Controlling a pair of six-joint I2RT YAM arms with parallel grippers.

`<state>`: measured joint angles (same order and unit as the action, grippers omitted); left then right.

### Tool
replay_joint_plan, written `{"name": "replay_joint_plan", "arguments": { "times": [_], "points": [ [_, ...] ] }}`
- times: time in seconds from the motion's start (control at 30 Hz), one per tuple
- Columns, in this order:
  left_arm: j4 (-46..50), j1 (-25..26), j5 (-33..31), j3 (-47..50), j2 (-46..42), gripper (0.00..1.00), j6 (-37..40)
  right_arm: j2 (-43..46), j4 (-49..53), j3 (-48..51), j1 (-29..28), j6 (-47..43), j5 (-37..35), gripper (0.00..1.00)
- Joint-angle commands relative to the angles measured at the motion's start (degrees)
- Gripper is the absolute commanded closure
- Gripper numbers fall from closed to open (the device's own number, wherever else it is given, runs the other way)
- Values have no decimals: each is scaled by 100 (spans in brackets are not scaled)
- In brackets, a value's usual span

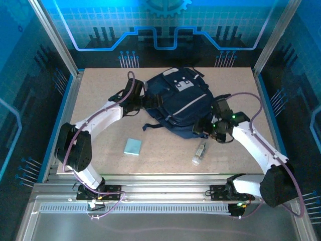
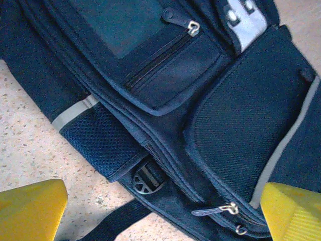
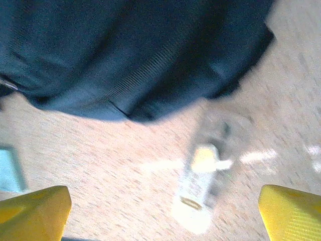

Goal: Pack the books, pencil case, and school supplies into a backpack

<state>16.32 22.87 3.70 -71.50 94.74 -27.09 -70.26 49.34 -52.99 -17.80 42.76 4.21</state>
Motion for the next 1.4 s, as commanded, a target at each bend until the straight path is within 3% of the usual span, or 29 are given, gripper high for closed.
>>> {"name": "replay_joint_plan", "arguments": {
  "times": [0.0, 0.27, 0.6, 0.67, 0.77, 0.83, 0.97, 1.17, 1.37],
  "points": [
    [-627, -21, 232, 250, -165, 1, -324, 160, 742, 406, -182, 19, -411, 3],
    [-963, -12, 732, 261, -102, 1, -674, -149, 149, 909, -734, 420, -675, 6],
    [-723, 9, 682, 486, -378, 1, -626, -1040, -1351, 1278, -1268, 1224, -778, 15],
    [-627, 19, 609, 489, -437, 1, -538, -1174, -1401, 1290, -1287, 1274, -837, 19],
    [-525, 33, 473, 480, -524, 1, -393, -1204, -1360, 1291, -1287, 1298, -929, 34],
    [-483, 74, 352, 463, -583, 1, -277, -1074, -1244, 1286, -1287, 1292, -1015, 45],
    [-336, 226, 16, 306, -606, 5, 68, -621, -925, 1235, -1270, 1193, -1145, 58],
    [12, 616, -394, -329, -274, 7, 875, 136, -425, 808, -879, 706, -1094, 59],
    [419, 1112, -371, -1237, 438, 6, 1619, 90, -616, 71, 64, -213, -831, 57]
  ]
}}
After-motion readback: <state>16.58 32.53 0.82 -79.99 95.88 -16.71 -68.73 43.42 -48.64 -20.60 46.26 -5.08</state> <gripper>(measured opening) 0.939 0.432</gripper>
